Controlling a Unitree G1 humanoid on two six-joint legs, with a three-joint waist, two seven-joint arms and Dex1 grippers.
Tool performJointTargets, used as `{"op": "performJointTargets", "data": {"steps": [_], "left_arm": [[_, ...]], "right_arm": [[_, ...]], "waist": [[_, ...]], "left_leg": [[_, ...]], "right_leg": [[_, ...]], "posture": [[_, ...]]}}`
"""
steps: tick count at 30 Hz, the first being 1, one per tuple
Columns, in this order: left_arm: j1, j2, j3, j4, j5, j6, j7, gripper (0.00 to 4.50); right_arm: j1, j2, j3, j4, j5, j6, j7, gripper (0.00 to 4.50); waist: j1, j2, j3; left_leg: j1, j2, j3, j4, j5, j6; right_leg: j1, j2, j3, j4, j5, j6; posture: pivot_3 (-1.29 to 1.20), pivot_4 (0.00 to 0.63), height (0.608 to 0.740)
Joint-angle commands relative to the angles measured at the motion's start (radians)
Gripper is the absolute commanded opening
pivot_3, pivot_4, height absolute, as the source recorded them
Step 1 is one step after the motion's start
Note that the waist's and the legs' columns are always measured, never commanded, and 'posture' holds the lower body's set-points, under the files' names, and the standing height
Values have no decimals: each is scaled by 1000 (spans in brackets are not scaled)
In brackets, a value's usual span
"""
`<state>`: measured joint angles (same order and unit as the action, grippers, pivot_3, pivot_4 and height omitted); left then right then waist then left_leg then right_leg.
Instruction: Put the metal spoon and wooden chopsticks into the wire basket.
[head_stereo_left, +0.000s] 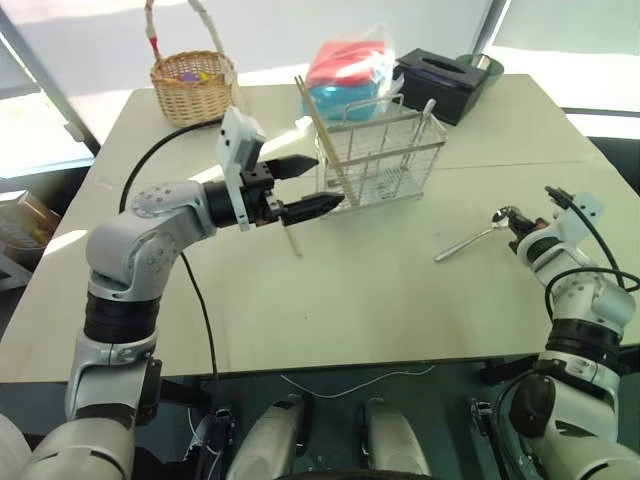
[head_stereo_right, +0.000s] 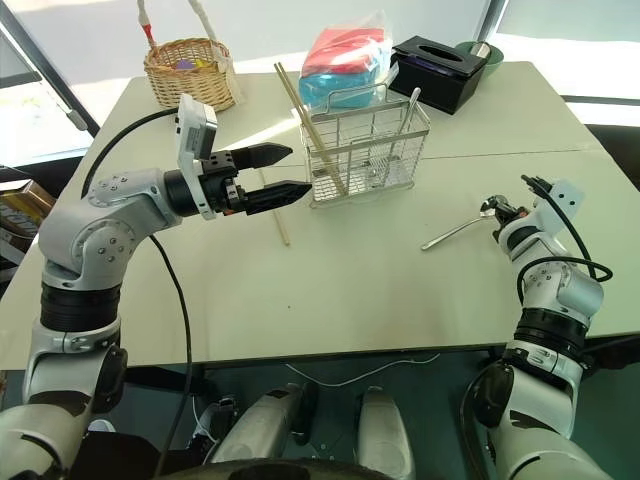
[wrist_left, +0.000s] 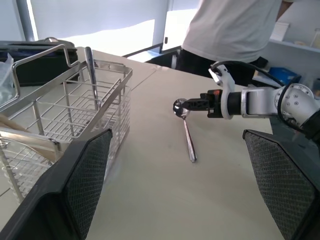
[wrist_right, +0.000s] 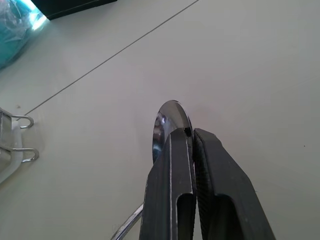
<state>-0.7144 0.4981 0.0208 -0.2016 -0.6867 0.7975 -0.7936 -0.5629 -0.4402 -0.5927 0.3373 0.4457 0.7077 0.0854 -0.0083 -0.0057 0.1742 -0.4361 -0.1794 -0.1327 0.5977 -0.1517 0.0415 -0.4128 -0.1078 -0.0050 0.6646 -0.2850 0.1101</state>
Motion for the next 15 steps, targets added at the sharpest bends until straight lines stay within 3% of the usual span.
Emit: {"op": "performJointTargets", "data": {"steps": [1,11,15], "left_arm": [[-27,-2,15,-2,-2,-23,-4,4429],[-31,-14,9,20,8,-43,-15,4429],[-30,-17,9,28,13,-55,-19,4429]], "right_arm": [[13,-19,9,-54,5,8,-4,24],[15,-65,31,-192,6,22,-19,24],[-58,-122,33,-288,12,38,-38,24]], "waist": [[-2,0,0],[-2,0,0],[-2,0,0]], "left_leg": [[0,0,0,0,0,0],[0,0,0,0,0,0],[0,0,0,0,0,0]], "right_leg": [[0,0,0,0,0,0],[0,0,0,0,0,0],[-1,0,0,0,0,0]], "posture": [[0,150,721],[0,150,721],[0,150,721]]}}
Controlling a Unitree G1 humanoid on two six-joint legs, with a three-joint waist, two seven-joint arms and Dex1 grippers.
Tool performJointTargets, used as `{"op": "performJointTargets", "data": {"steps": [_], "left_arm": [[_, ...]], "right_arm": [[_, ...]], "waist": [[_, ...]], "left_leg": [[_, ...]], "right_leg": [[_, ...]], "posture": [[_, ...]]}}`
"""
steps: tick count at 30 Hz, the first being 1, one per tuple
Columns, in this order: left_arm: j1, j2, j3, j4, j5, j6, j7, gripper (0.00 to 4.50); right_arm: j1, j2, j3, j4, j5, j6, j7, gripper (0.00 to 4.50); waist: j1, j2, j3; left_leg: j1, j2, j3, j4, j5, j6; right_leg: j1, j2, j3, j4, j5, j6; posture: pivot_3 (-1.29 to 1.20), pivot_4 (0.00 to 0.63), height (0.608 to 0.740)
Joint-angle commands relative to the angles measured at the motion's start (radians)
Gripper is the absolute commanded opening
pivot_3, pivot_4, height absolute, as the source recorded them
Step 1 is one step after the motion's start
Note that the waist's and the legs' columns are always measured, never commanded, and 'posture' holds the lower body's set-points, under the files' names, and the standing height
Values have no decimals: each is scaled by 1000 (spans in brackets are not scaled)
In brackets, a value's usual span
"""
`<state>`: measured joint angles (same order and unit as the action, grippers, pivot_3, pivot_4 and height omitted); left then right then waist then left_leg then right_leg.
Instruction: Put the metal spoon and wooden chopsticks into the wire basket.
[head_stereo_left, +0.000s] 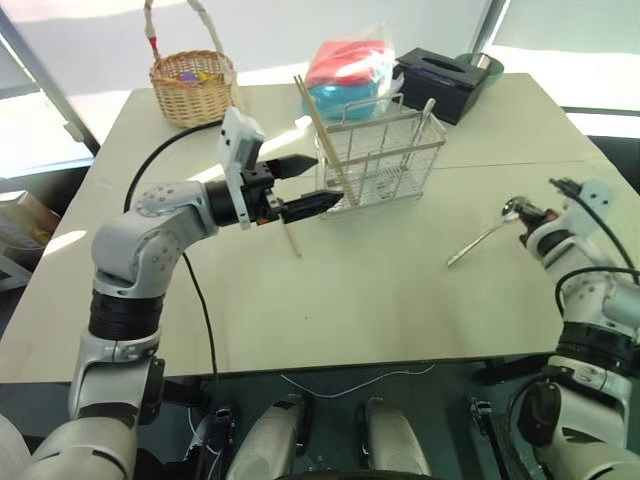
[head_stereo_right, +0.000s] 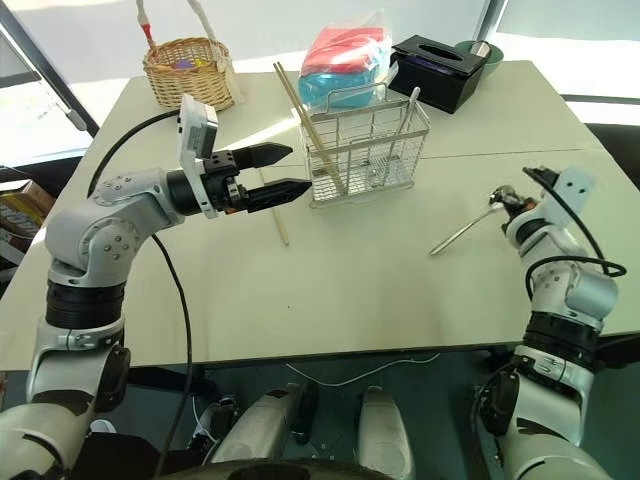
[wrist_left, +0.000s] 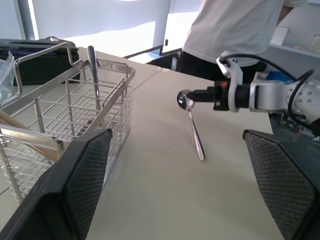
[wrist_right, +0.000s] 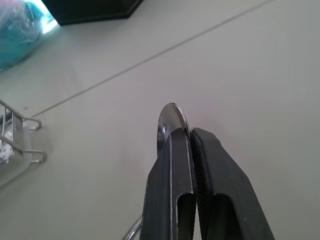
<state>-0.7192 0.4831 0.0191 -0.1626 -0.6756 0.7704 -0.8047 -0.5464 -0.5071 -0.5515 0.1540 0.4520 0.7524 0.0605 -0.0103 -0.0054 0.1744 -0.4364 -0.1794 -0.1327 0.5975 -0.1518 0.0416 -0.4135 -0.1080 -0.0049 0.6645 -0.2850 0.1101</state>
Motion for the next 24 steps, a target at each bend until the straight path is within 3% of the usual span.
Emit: {"op": "performJointTargets", "data": {"steps": [1,5,9,17,24], "left_arm": [[-26,-2,11,-8,4,-31,-9,4429],[-36,-5,21,8,18,-58,-5,4429],[-51,-9,35,34,38,-92,14,4429],[-48,12,78,37,50,-118,46,4429],[-14,24,100,-7,38,-101,79,4429]], "right_arm": [[-107,-75,5,-122,-2,-19,-11,24],[-250,-121,91,-135,-54,-104,13,24],[-389,-85,162,-79,-85,-195,27,24],[-569,46,292,184,-177,-420,58,24],[-682,72,309,456,-217,-595,104,24]], "waist": [[-2,0,0],[-7,1,1],[-6,1,1],[-3,1,1],[-7,1,1]], "left_leg": [[0,0,0,0,0,0],[-1,0,1,0,0,0],[-2,1,1,-2,0,0],[-6,1,0,0,4,-6],[-6,1,0,-1,5,-7]], "right_leg": [[0,0,0,0,0,0],[-2,0,0,0,0,0],[-4,0,0,0,0,0],[-7,1,0,1,1,0],[-9,2,0,2,1,0]], "posture": [[0,150,721],[0,150,721],[0,150,721],[0,150,721],[0,150,721]]}}
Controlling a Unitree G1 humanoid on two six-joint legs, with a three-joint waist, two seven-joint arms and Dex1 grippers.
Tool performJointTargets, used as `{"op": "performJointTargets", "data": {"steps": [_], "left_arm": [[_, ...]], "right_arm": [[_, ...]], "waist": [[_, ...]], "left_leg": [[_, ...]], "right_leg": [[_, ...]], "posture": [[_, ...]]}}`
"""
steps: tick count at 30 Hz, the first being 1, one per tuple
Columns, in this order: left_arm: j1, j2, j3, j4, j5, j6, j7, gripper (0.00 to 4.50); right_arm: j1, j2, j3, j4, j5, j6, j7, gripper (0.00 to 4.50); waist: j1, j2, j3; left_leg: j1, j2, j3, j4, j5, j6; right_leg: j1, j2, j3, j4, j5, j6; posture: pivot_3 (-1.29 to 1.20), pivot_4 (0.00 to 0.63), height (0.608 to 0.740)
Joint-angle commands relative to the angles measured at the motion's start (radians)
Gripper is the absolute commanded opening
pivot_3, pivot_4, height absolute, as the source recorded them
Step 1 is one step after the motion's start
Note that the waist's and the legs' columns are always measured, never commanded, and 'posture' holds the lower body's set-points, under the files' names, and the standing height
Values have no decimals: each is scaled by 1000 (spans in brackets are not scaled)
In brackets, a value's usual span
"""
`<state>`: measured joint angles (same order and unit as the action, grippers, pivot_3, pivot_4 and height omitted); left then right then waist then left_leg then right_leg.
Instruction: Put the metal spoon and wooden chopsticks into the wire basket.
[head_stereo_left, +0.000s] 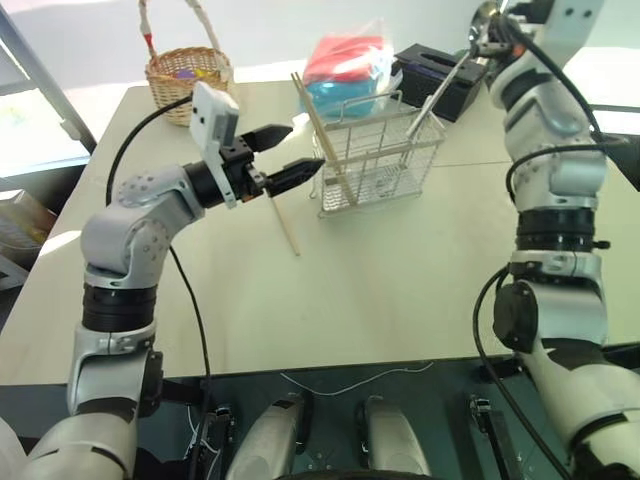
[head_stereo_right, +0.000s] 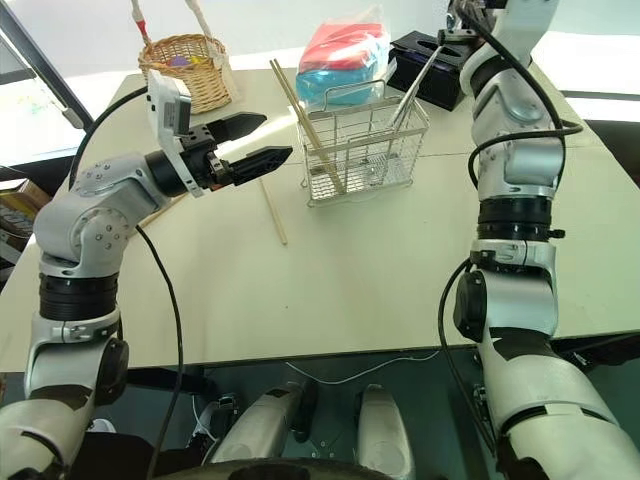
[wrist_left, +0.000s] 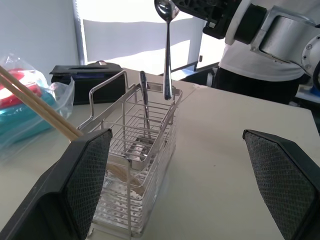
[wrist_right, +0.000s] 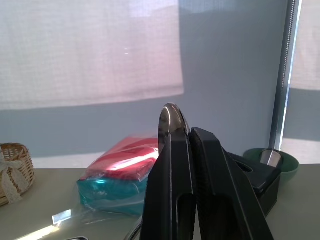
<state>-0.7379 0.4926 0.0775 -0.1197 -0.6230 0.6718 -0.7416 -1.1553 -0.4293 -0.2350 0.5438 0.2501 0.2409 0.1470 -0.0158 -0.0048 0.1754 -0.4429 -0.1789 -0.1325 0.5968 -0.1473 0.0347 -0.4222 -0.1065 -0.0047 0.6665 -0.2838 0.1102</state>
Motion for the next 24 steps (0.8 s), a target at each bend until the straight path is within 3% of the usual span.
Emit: {"op": "performJointTargets", "data": {"steps": [1,7,14,17,23,24], "left_arm": [[9,15,44,-57,-17,1,20,4429],[26,22,60,-84,-24,14,38,4429],[20,29,64,-79,-30,15,44,4429],[12,26,59,-68,-28,9,45,4429],[-7,16,50,-42,-22,-3,43,4429],[-10,14,48,-36,-20,-6,42,4429]], "right_arm": [[-86,-6,-7,97,-19,-103,22,24],[-106,1,19,221,-68,-241,50,24],[-5,43,59,179,-117,-382,66,24],[33,53,66,143,-124,-389,62,965],[81,51,57,47,-119,-340,41,4018],[87,48,54,30,-117,-329,40,4018]], "waist": [[-2,0,0],[-4,0,0],[-5,0,0],[-5,0,0],[-4,0,0],[-4,0,0]], "left_leg": [[0,0,0,0,0,0],[0,0,0,0,1,-1],[0,0,0,0,1,-2],[0,0,0,0,1,-2],[0,1,-1,0,2,-3],[0,1,-1,0,2,-3]], "right_leg": [[0,0,0,0,0,0],[-1,1,0,1,0,-1],[-1,1,1,2,0,-1],[-2,2,1,3,0,-1],[-2,2,1,3,0,-1],[-2,2,1,3,0,-1]], "posture": [[0,150,721],[0,150,721],[0,150,721],[0,150,721],[0,150,721],[0,150,721]]}}
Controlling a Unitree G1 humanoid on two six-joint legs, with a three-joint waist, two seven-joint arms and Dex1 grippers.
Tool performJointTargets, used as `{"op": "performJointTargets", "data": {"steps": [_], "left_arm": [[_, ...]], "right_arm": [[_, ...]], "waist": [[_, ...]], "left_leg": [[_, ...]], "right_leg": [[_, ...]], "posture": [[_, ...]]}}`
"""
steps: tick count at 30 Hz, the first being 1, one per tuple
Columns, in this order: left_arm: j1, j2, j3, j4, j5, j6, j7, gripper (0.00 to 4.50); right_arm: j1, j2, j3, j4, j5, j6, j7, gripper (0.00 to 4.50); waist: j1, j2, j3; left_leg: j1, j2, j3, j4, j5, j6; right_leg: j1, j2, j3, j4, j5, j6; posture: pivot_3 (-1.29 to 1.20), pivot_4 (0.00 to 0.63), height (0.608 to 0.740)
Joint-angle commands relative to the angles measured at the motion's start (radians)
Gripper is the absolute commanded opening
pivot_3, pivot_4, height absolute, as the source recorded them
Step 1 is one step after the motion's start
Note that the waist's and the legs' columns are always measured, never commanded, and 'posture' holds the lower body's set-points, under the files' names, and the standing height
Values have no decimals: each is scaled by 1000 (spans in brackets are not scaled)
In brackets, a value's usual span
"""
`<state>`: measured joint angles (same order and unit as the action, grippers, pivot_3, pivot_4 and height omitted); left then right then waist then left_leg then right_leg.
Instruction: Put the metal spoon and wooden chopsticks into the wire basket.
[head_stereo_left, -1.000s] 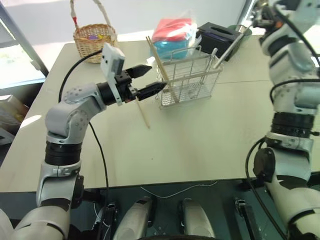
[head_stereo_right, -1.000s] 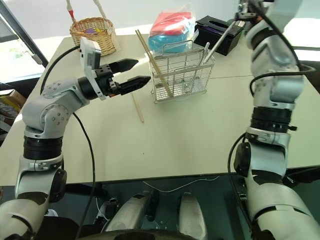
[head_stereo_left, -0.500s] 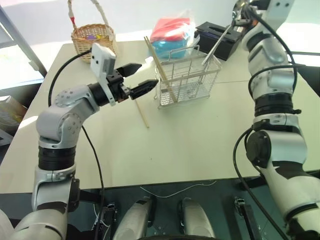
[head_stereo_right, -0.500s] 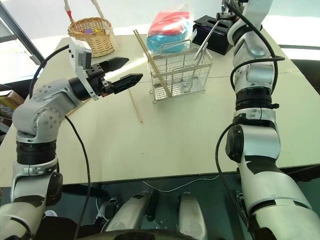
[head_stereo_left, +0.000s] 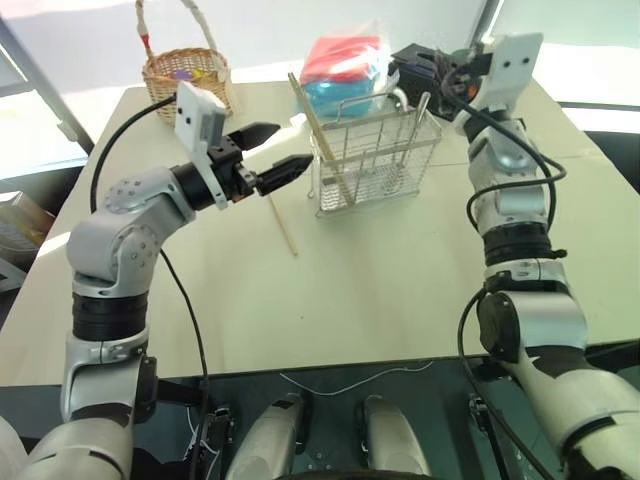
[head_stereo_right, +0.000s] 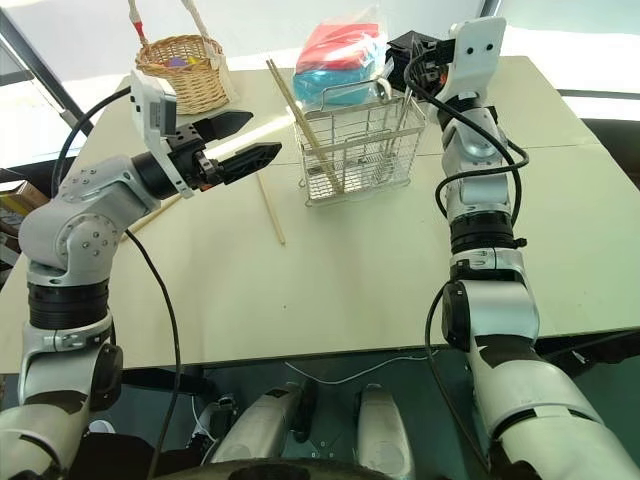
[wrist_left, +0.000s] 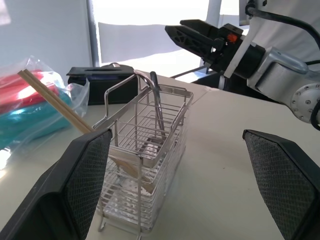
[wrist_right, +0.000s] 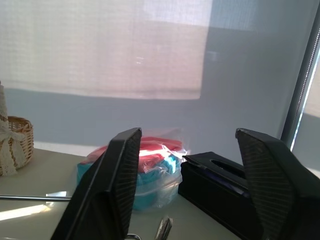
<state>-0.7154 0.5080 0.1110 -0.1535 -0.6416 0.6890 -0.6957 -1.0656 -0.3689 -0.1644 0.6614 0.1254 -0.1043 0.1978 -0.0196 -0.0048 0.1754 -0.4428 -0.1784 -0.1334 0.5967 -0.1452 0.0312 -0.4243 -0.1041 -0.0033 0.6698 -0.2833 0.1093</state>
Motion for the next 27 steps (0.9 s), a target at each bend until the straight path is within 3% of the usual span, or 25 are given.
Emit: {"op": "performJointTargets", "data": {"steps": [1,4,8,13,17,19,22,27], "left_arm": [[-36,-4,13,6,1,-27,-5,4429],[-44,-9,11,27,9,-38,-6,4429],[-49,-1,11,41,23,-50,-7,4429],[-55,36,38,65,31,-41,-3,4429],[-32,104,54,115,62,-51,-12,4429],[-16,132,58,149,83,-58,-18,4429],[19,179,57,216,136,-96,-32,4429],[29,220,60,408,221,-174,-33,4429]], "right_arm": [[4,-18,-20,-109,9,28,-12,4018],[18,-40,-34,-180,21,80,-7,4018],[42,-101,-65,-369,108,289,47,4018],[172,-265,-70,-787,407,753,275,4018],[347,-415,-162,-1078,705,1017,394,4018],[423,-450,-195,-1153,783,1073,404,4018],[578,-477,-202,-1254,779,1080,400,4018],[756,-415,-185,-1331,740,1052,303,4018]], "waist": [[0,0,0],[2,0,0],[5,0,0],[7,0,0],[5,0,0],[3,0,0],[7,-1,-1],[10,-3,-1]], "left_leg": [[0,0,0,0,0,0],[0,0,0,0,0,0],[0,0,0,0,0,0],[-1,1,-1,0,0,0],[-1,1,0,0,-5,8],[-1,1,0,0,-5,8],[-1,2,1,1,-5,8],[-2,1,2,1,-6,9]], "right_leg": [[0,0,0,0,0,0],[0,0,0,0,0,0],[0,0,0,0,0,0],[-1,0,0,0,0,0],[-1,0,0,-1,0,0],[0,-1,0,-1,0,0],[1,-2,0,-2,0,-1],[1,-3,0,-4,0,-1]], "posture": [[0,150,721],[0,150,721],[0,150,721],[0,150,721],[0,150,721],[0,150,721],[0,150,721],[0,150,721]]}}
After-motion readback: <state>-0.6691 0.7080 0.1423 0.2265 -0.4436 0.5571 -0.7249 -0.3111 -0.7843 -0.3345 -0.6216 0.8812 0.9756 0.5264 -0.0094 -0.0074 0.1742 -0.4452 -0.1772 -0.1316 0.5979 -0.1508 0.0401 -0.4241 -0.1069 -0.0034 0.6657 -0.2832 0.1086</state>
